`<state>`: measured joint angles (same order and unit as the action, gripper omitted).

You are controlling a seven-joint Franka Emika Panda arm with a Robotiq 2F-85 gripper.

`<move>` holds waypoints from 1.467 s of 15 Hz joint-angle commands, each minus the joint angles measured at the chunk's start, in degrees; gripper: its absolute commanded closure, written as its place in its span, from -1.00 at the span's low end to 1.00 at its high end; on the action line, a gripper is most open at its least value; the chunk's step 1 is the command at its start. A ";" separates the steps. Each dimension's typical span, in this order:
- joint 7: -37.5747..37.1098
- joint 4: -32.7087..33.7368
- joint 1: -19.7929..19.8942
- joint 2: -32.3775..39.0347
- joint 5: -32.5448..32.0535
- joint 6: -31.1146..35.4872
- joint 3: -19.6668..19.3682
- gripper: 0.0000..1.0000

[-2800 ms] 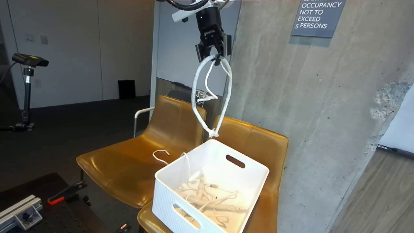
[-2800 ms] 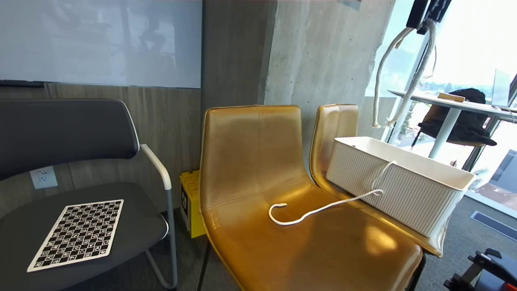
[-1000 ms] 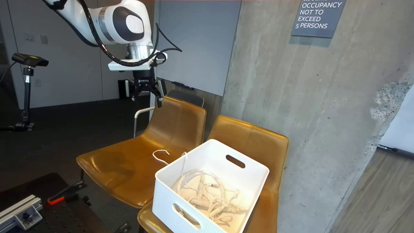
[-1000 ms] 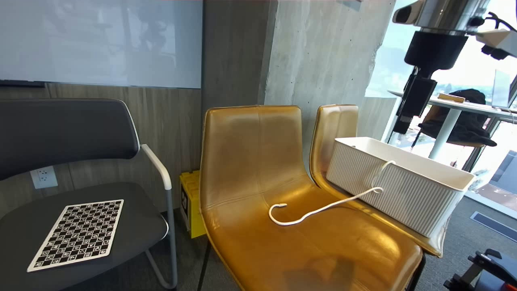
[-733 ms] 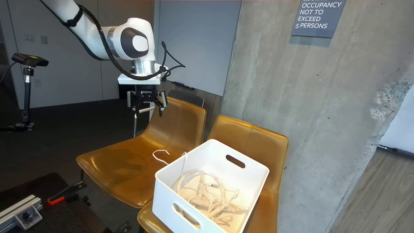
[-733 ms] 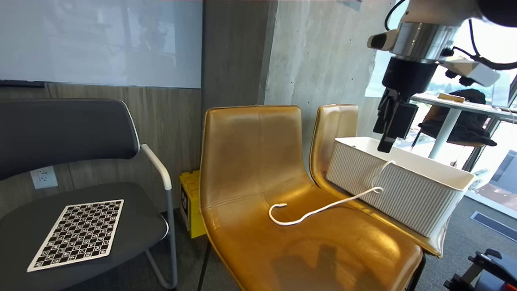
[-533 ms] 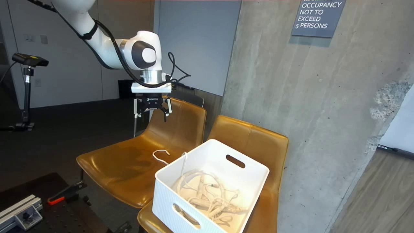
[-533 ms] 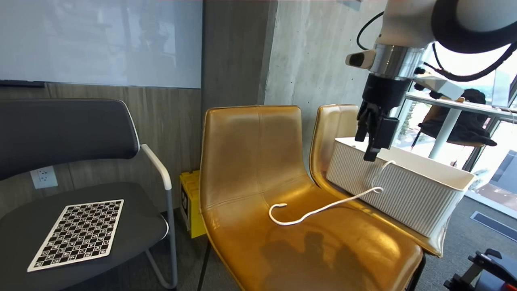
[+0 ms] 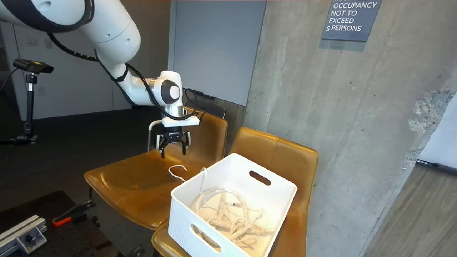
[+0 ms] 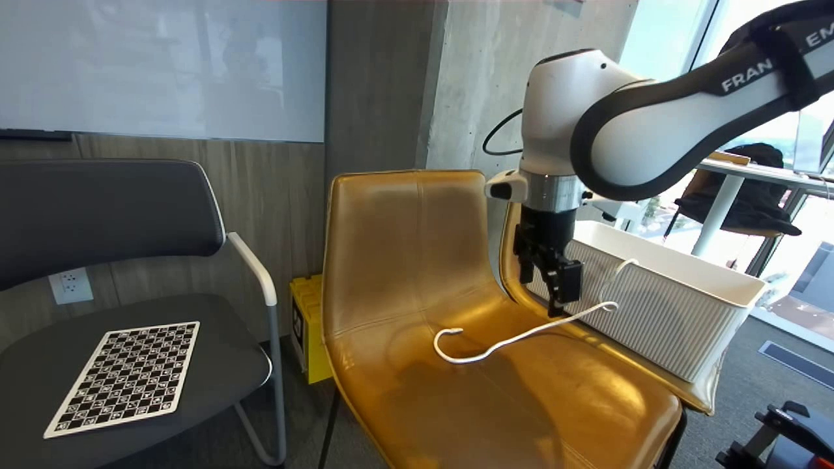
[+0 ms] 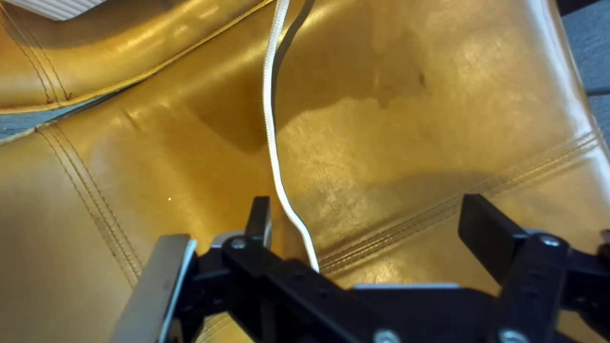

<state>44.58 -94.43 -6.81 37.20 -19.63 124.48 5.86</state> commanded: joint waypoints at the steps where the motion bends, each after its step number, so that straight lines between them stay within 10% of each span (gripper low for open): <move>1: -3.44 7.85 -4.88 7.06 -7.74 -3.78 -2.69 -1.00; 19: -5.09 32.41 -2.04 29.84 -6.63 -13.02 -4.81 -1.00; 22: -5.31 34.41 -2.26 31.40 -5.90 -14.97 -4.79 -0.33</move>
<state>39.19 -63.97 -8.80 65.39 -27.17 112.18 1.24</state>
